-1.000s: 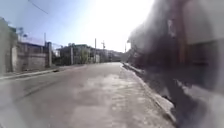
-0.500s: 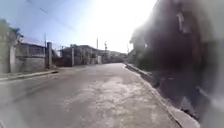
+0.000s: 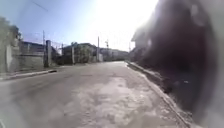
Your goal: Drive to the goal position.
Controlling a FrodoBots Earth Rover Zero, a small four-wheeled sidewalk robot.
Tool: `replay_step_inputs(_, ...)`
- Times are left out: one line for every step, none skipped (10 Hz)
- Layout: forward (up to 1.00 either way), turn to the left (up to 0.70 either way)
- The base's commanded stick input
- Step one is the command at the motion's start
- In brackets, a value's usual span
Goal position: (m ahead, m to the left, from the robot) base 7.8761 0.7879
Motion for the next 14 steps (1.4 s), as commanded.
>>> replay_step_inputs(1.0, 0.0)
replay_step_inputs(1.0, 0.0)
replay_step_inputs(1.0, 0.0)
replay_step_inputs(1.0, 0.0)
replay_step_inputs(1.0, 0.0)
replay_step_inputs(1.0, 0.0)
replay_step_inputs(1.0, 0.0)
replay_step_inputs(1.0, 0.0)
replay_step_inputs(1.0, 0.0)
replay_step_inputs(1.0, 0.0)
replay_step_inputs(1.0, 0.0)
replay_step_inputs(1.0, 0.0)
replay_step_inputs(1.0, 0.0)
replay_step_inputs(1.0, 0.0)
